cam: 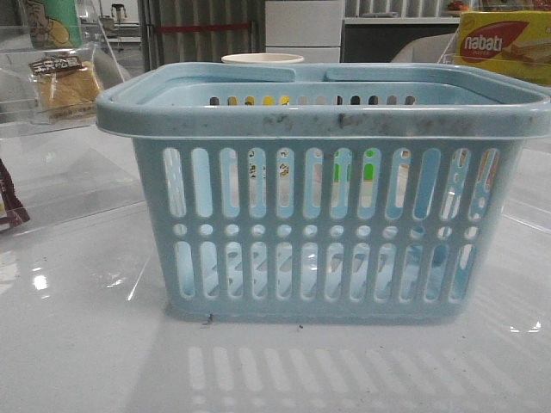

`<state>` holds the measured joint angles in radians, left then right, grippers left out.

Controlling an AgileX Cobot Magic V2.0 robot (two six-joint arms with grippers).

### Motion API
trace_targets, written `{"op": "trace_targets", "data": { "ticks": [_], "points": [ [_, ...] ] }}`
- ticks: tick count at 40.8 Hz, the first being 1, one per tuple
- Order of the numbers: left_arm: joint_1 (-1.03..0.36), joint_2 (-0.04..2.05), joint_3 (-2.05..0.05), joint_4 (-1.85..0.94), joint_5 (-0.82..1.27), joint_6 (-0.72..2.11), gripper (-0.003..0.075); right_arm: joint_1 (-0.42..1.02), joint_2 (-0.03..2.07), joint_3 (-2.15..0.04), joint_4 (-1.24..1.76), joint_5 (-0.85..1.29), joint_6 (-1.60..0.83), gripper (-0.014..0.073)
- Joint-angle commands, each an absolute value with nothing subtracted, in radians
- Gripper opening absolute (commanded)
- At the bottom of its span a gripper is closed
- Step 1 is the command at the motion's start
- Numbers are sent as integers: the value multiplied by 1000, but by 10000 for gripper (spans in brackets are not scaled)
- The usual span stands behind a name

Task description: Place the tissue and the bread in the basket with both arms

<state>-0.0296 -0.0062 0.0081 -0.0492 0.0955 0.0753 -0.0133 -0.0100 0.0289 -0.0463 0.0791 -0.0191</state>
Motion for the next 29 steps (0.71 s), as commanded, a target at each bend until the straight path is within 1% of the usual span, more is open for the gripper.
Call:
{"op": "trace_targets", "data": {
  "ticks": [1, 29],
  "points": [
    [-28, -23, 8, -52, 9, 66, 90, -14, -29, 30, -52, -6, -26, 58],
    [-28, -23, 8, -52, -19, 66, 90, -14, -29, 30, -52, -6, -26, 58]
  ]
}}
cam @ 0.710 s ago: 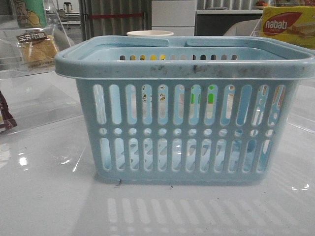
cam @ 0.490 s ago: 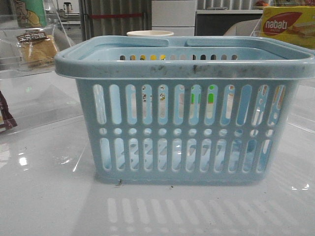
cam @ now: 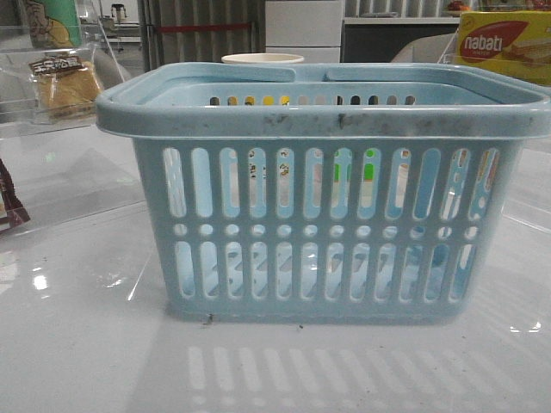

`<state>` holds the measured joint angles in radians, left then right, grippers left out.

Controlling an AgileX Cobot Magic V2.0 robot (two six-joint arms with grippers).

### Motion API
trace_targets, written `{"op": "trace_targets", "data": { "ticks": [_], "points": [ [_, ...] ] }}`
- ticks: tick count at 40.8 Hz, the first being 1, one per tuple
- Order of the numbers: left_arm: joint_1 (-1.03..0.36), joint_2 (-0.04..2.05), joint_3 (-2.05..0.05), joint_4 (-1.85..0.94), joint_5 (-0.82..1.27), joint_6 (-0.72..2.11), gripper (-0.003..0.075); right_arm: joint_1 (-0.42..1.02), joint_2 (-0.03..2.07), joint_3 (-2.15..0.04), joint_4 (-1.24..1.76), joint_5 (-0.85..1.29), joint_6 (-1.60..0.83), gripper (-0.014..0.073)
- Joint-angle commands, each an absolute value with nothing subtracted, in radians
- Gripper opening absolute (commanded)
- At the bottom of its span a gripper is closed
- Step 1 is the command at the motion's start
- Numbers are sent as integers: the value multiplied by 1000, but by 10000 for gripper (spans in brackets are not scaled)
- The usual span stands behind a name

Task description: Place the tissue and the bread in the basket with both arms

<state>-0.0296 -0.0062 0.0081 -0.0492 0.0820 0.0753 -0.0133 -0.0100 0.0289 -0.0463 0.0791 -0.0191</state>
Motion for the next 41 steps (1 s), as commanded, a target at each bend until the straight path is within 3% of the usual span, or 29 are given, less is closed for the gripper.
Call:
{"op": "trace_targets", "data": {
  "ticks": [1, 12, 19, 41],
  "points": [
    [-28, -23, 8, -52, -19, 66, 90, -14, -29, 30, -52, -6, -26, 58],
    [-28, -23, -16, -41, -93, 66, 90, -14, -29, -8, -52, -94, -26, 58],
    [-28, -19, -153, -45, -62, 66, 90, -14, -27, -168, -52, 0, -26, 58],
    [-28, 347, -754, -45, 432, 66, 90, -14, 317, -683, -52, 398, -26, 58]
  ]
}}
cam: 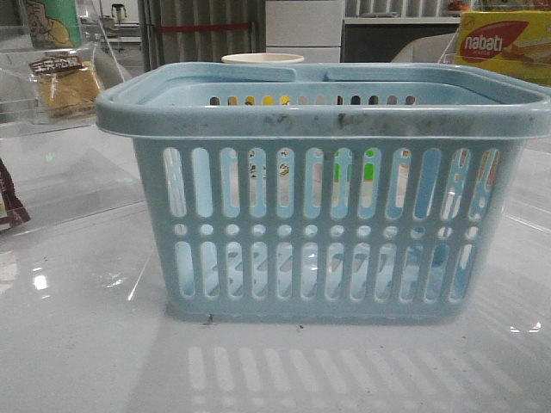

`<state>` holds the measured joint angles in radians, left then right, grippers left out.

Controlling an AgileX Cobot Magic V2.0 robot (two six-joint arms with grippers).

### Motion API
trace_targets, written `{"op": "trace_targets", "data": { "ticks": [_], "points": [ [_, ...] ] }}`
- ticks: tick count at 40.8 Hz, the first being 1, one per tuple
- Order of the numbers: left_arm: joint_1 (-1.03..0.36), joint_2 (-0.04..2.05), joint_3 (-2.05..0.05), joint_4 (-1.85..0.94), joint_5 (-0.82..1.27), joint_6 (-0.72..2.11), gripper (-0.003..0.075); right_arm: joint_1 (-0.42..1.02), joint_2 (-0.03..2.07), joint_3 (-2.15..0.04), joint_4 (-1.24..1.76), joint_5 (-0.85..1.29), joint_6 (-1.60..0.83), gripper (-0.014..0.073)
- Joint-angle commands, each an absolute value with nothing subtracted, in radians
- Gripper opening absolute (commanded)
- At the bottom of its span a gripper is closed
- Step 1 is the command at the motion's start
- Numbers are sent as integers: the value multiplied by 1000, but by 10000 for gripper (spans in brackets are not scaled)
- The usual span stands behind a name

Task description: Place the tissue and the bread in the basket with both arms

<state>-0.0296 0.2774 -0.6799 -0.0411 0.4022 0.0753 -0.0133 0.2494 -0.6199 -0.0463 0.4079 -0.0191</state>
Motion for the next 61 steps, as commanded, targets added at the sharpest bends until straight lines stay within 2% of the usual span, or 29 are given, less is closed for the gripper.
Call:
{"op": "trace_targets", "data": {
  "ticks": [1, 14, 29, 32, 34, 39, 40, 43, 50, 61],
  "points": [
    [-28, 360, -761, -45, 449, 66, 90, -14, 330, -690, -52, 412, -26, 58],
    [-28, 490, -759, -50, 619, 66, 90, -14, 503, -692, -52, 567, -26, 58],
    [-28, 540, -720, -52, 639, 66, 90, -14, 654, -692, -52, 647, -26, 70],
    [-28, 540, -720, -52, 639, 66, 103, -14, 677, -692, -52, 647, -26, 149],
    [-28, 540, -720, -52, 639, 66, 146, -14, 687, -692, -52, 647, -26, 223],
    [-28, 540, -720, -52, 636, 66, 369, -14, 722, -692, -52, 644, -26, 460],
    [-28, 540, -720, -52, 636, 66, 415, -14, 728, -692, -52, 644, -26, 493],
    [-28, 540, -720, -52, 631, 66, 479, -14, 753, -692, -52, 642, -26, 530],
    [-28, 540, -720, -52, 630, 66, 461, -39, 843, -714, -53, 616, -24, 531],
    [-28, 540, -720, -52, 630, 66, 413, -156, 1075, -909, -52, 622, -24, 531]
  ]
}}
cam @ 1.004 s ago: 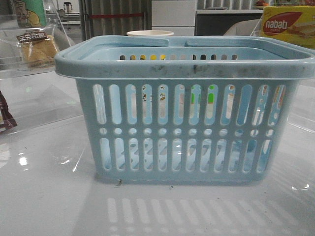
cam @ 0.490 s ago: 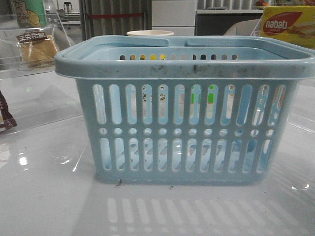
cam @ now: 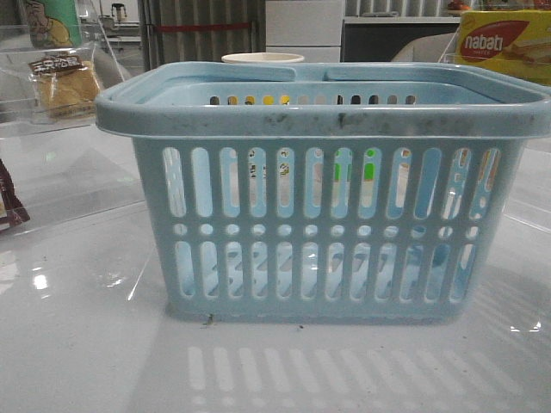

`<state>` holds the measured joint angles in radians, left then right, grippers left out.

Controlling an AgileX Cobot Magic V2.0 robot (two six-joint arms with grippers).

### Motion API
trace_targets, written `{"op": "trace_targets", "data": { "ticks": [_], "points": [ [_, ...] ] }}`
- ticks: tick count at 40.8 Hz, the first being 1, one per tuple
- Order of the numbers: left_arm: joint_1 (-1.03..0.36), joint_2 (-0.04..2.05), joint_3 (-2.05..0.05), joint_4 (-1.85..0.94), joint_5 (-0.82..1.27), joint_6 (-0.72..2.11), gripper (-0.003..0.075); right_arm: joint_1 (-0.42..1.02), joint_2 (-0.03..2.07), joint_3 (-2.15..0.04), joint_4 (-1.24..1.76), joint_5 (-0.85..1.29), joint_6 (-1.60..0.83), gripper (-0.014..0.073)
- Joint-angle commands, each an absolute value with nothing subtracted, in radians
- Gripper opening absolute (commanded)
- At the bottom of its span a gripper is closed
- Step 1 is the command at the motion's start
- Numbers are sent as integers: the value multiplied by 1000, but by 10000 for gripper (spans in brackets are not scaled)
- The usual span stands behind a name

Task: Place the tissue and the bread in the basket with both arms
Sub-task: 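Grasp the black-and-white tissue pack with the right gripper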

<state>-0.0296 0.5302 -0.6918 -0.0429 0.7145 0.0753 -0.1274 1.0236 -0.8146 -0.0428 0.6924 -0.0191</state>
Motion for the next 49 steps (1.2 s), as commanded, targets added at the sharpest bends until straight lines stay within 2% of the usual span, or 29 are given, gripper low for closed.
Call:
{"op": "trace_targets", "data": {
  "ticks": [1, 19, 25, 36, 49],
  "points": [
    [-28, 540, -720, -52, 630, 66, 409, -163, 1088, -928, -52, 622, -24, 531],
    [-28, 540, -720, -52, 630, 66, 327, -184, 1508, -1315, -79, 623, -24, 531],
    [-28, 540, -720, -52, 630, 66, 326, -184, 1612, -1389, -101, 623, -24, 531],
    [-28, 540, -720, -52, 630, 66, 326, -184, 1736, -1446, -101, 558, -24, 515],
    [-28, 540, -720, -52, 628, 66, 326, -184, 1775, -1446, -84, 429, -24, 422]
  ]
}}
